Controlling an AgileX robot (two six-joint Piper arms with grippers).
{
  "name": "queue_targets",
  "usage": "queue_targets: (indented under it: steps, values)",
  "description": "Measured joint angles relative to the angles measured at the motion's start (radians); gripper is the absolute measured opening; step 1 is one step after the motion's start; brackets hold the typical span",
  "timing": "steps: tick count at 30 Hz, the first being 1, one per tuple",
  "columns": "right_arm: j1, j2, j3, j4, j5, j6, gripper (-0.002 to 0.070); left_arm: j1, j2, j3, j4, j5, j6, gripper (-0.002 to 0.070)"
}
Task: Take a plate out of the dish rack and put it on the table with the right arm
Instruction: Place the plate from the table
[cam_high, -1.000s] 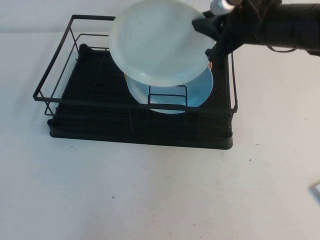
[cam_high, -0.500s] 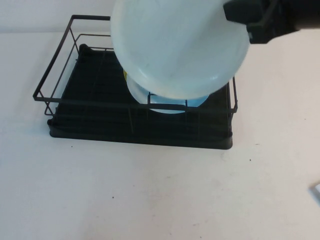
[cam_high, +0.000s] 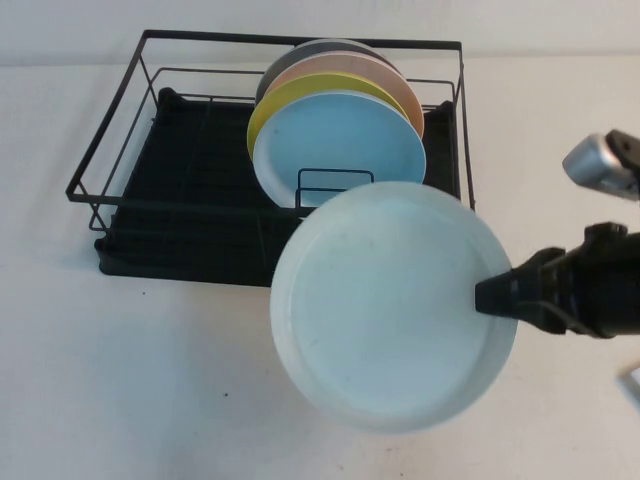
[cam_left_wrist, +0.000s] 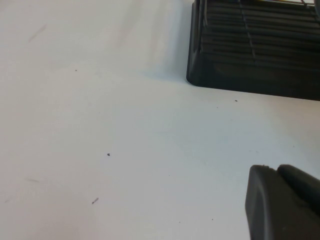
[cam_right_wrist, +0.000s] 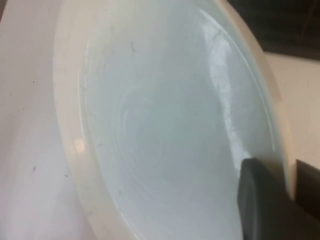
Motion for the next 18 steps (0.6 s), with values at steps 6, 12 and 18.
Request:
queue_targets:
  steps: [6,12,18]
  values:
    - [0.002,0.121,0.051,0.119,-0.037,-0.025,0.0048,0.000,0.000,0.000,0.000,0.000,0.000,-0.0004]
    - [0.046,0.265,0.051,0.262,-0.107,-0.147,0.0048,0.000,0.000,0.000,0.000,0.000,0.000,-0.0004]
    - [0.075,0.397,0.024,0.354,-0.128,-0.227,0.0048,0.000,0.000,0.000,0.000,0.000,0.000,-0.0004]
